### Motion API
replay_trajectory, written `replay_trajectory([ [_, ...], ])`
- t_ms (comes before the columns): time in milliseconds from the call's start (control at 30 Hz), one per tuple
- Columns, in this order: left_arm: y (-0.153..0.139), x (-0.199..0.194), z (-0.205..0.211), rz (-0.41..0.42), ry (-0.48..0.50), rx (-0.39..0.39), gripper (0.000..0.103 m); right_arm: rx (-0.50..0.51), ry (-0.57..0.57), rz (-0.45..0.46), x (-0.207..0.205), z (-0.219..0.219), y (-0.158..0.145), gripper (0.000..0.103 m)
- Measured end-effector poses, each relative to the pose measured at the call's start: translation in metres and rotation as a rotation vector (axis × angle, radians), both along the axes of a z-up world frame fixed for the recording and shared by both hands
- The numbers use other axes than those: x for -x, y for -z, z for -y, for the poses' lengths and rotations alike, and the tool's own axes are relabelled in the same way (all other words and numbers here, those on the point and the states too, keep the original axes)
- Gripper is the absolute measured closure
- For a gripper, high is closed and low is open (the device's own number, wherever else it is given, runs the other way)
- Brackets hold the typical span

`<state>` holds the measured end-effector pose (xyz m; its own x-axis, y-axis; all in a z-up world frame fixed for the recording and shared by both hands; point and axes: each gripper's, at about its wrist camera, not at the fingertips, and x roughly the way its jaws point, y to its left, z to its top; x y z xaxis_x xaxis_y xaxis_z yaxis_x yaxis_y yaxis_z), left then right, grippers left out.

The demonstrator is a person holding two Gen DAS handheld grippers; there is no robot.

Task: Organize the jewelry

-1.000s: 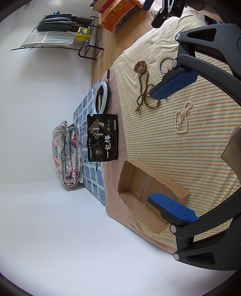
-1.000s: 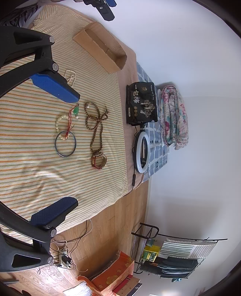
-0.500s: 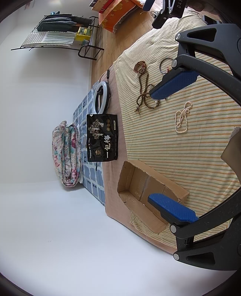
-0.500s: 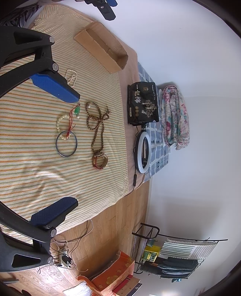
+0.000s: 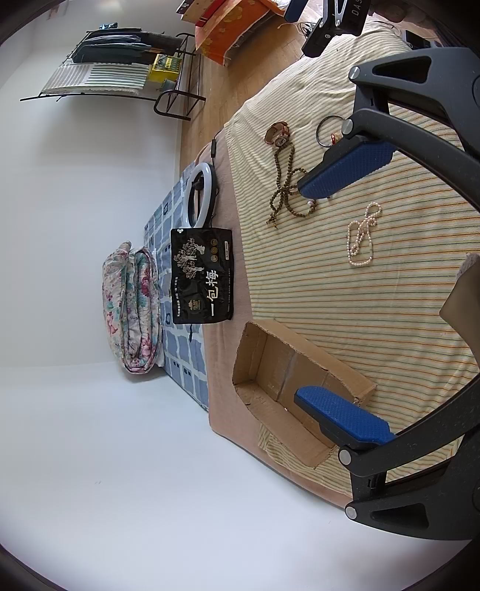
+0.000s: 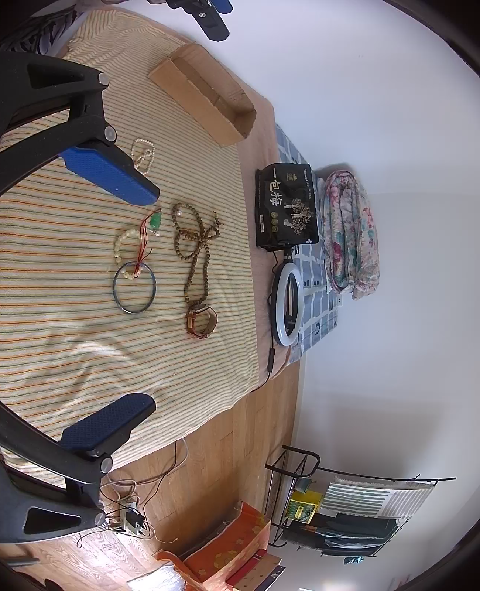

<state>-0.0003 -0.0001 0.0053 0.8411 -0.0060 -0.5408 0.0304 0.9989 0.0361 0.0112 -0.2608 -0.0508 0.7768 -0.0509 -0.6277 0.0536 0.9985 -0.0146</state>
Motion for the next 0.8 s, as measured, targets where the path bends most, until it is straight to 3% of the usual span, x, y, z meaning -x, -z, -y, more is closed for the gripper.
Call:
replay_trajectory([
  [433, 0.010, -0.007, -0.005, -0.028, 0.006, -0.011, 0.000, -0.009, 0.006, -0.023, -0.001, 0.008, 0.003, 0.000],
  [800, 0.038, -0.025, 0.000, -0.140, 0.081, -0.052, 0.000, -0.005, 0.027, -0.094, -0.025, 0.045, 0.010, 0.000],
])
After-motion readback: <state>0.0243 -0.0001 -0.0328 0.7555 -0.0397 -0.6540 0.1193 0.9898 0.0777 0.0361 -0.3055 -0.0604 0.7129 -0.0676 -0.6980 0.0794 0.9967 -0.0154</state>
